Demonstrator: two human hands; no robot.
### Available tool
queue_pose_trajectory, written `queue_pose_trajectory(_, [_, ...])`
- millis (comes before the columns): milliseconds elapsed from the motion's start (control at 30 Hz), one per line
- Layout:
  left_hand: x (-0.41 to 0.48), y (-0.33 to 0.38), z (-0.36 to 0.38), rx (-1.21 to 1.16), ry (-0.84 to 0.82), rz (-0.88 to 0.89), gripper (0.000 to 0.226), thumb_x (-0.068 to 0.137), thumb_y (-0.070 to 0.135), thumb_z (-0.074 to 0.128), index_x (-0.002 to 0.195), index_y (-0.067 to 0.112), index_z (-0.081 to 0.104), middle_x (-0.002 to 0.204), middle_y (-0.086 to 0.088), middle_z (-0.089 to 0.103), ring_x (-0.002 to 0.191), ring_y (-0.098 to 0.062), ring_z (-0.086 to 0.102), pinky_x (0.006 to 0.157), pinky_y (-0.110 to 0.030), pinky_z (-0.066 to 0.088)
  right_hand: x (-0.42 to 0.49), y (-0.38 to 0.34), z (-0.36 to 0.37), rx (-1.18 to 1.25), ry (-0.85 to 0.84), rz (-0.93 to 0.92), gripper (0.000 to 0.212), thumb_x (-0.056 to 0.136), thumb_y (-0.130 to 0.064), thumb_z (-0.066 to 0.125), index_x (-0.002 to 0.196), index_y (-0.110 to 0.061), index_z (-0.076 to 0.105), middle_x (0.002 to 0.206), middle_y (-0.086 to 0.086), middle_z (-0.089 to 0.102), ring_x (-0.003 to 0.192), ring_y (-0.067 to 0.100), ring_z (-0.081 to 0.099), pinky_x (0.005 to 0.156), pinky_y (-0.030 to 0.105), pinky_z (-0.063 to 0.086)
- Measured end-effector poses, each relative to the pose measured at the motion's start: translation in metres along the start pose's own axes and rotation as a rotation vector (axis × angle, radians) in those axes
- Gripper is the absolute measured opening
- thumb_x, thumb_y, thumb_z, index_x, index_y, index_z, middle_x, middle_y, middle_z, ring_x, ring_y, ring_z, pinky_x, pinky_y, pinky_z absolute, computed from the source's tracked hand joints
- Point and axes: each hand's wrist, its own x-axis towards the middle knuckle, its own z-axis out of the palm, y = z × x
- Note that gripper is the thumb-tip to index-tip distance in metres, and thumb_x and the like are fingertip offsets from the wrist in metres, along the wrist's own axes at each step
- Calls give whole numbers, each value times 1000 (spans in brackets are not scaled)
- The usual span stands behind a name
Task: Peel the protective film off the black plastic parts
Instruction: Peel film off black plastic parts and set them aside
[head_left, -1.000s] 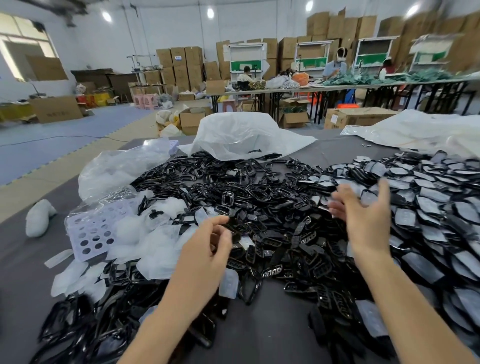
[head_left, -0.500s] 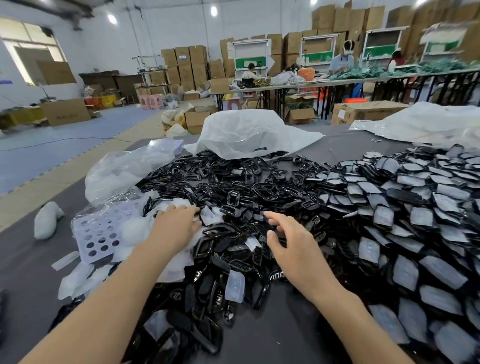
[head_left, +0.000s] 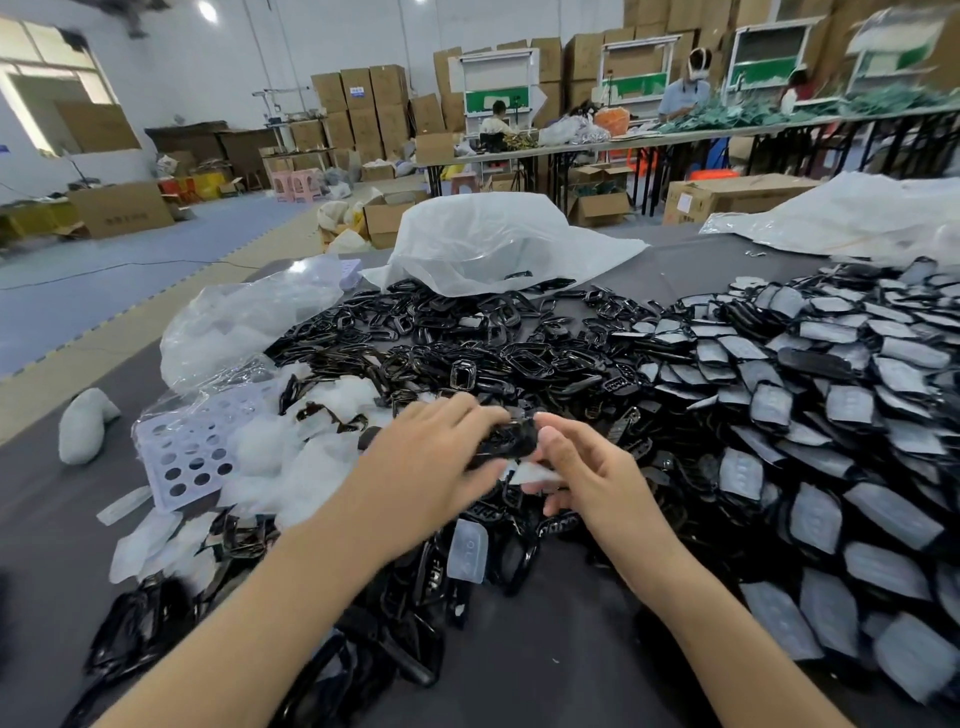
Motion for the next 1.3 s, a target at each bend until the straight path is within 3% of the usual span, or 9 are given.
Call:
queue_pose_trajectory(167, [4, 6, 10, 18, 26, 63, 42, 90, 37, 65, 128, 20, 59, 110, 6, 62, 96, -15, 62, 82, -29, 49, 0, 6, -8, -61, 41, -29, 7, 99, -20, 64, 99, -22, 72, 85, -3, 75, 52, 15, 63, 42, 24, 47])
queue_pose_trajectory(300, [7, -6, 11, -190, 16, -163, 40, 98, 42, 52, 135, 24, 53, 119, 10, 57, 108, -9, 56, 90, -26, 48, 2, 4, -17, -144, 211, -57, 8, 97, -28, 65, 97, -21, 67, 71, -6, 71, 39, 13, 55, 37, 23, 41])
queue_pose_trajectory(433, [3, -13, 22, -44, -295, -236, 35, 102, 41, 46, 135, 30, 52, 125, 8, 53, 120, -14, 51, 96, -28, 41, 6, 4, -25, -62, 359, -45, 9, 96, -28, 65, 95, -19, 64, 71, -1, 62, 39, 10, 52, 39, 20, 41])
queue_pose_trajectory(567, [1, -8, 32, 89, -334, -178, 31, 105, 41, 39, 130, 32, 55, 122, 11, 55, 121, -12, 48, 95, -26, 41, 8, 4, -25, 12, 384, -33, 9, 95, -22, 66, 91, -15, 62, 81, 4, 63, 46, 10, 59, 43, 20, 46])
queue_pose_trajectory(633, [1, -5, 33, -52, -274, -268, 26, 105, 36, 42, 121, 29, 61, 116, 12, 60, 113, -9, 53, 90, -24, 44, 7, 5, -25, 14, 377, -32, 9, 95, -20, 66, 90, -14, 61, 76, 7, 63, 48, 9, 60, 44, 19, 47])
queue_pose_trajectory(733, [0, 6, 31, -575, -12, -559, 12, 100, 24, 56, 102, 24, 68, 86, 12, 69, 81, 1, 62, 72, -10, 45, 6, 5, -24, 33, 373, -32, 9, 95, -19, 66, 90, -14, 60, 75, 9, 63, 48, 9, 60, 44, 19, 47])
queue_pose_trajectory(867, [2, 31, 32, -1241, 124, -749, 14, 99, 13, 59, 104, 18, 71, 76, 9, 68, 68, -8, 64, 67, -19, 55, 6, 4, -20, 37, 371, -52, 9, 95, -16, 65, 89, -14, 59, 71, -3, 61, 50, 11, 64, 44, 20, 48])
queue_pose_trajectory(1033, [1, 44, 44, -1457, 238, -810, 13, 96, 11, 62, 108, 10, 69, 79, -6, 70, 75, -17, 71, 71, -25, 59, 4, 4, -18, 15, 354, -56, 6, 94, -15, 65, 93, -14, 60, 66, -12, 65, 54, 14, 68, 46, 20, 50])
queue_pose_trajectory(1300, [0, 46, 47, -1639, 302, -861, 15, 100, 7, 56, 103, 14, 69, 84, -11, 66, 84, -25, 74, 73, -31, 60, 0, 2, -13, 17, 322, -47, 6, 94, -16, 67, 94, -17, 61, 77, -2, 67, 57, 17, 70, 50, 21, 52])
